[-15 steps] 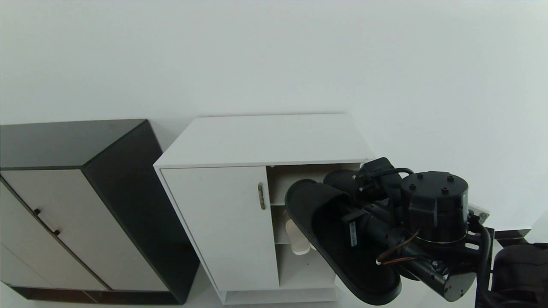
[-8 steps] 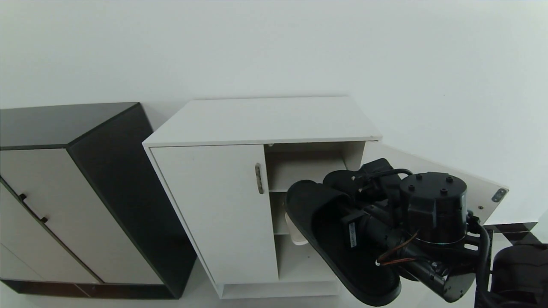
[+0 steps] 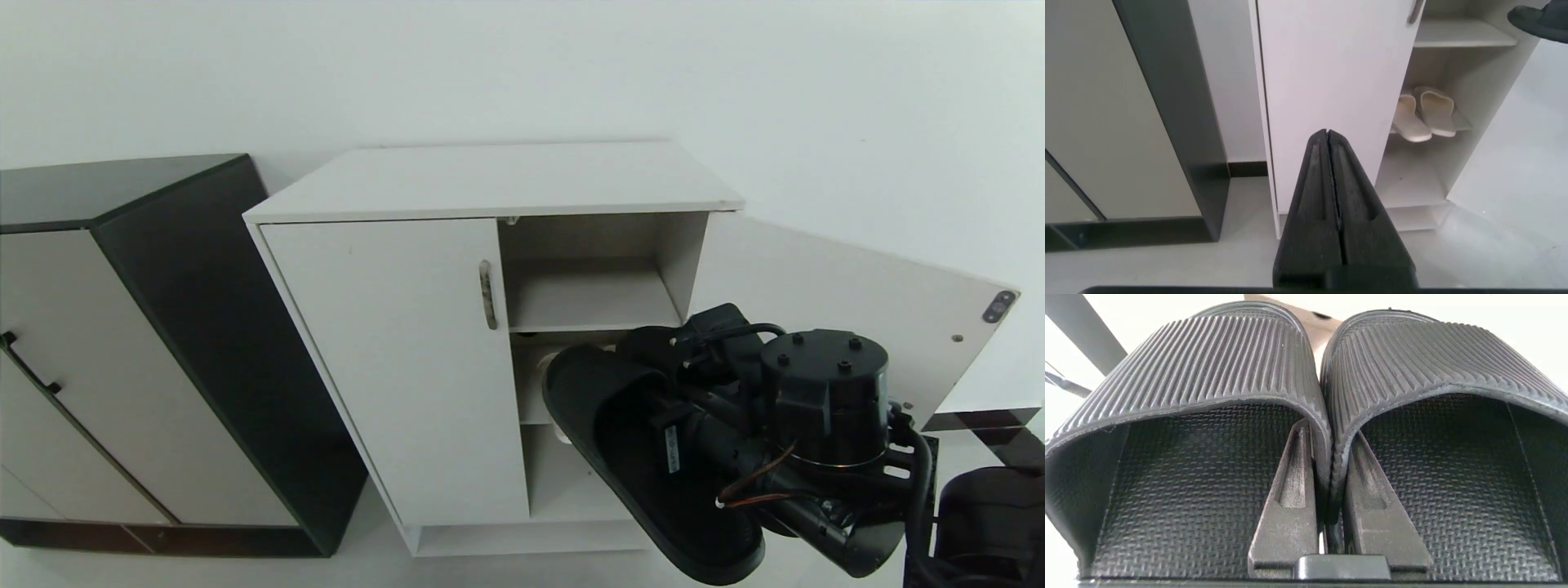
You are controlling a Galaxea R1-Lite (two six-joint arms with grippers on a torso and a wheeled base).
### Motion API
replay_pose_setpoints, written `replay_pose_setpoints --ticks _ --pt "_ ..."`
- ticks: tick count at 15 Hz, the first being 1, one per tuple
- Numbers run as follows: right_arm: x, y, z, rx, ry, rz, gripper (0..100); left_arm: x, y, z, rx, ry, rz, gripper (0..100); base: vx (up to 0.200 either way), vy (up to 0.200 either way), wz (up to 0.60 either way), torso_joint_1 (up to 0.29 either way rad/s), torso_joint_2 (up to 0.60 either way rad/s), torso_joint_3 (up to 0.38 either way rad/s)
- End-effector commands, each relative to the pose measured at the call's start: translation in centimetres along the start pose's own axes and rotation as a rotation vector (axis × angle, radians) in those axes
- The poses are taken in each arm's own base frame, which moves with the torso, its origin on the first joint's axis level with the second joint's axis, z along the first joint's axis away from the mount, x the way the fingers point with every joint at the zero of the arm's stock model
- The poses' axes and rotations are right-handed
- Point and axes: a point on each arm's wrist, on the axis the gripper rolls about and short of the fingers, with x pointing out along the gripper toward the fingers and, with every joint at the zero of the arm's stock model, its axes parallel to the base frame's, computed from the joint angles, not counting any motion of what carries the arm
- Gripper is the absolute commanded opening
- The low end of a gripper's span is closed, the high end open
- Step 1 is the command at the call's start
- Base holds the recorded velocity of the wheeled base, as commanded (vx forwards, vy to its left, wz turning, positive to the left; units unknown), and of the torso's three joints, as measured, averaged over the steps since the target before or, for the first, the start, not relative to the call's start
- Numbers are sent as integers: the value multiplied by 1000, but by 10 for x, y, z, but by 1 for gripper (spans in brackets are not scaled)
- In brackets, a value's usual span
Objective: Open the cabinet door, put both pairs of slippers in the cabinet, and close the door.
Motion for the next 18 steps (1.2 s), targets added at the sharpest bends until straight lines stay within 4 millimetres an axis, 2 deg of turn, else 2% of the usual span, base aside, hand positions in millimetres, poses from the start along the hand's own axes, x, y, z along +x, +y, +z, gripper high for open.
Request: replay_pose_setpoints --ticks 1,11,18 --pt "1 0 -1 -1 3 0 0 0 0 0 -1 0 0 0 0 0 0 -139 466 330" --pt "5 0 -5 -5 18 -7 0 0 0 0 -1 0 0 0 0 0 0 -80 442 359" --pt "12 1 -10 -4 16 -13 0 0 0 0 -2 0 0 0 0 0 0 -2 58 53"
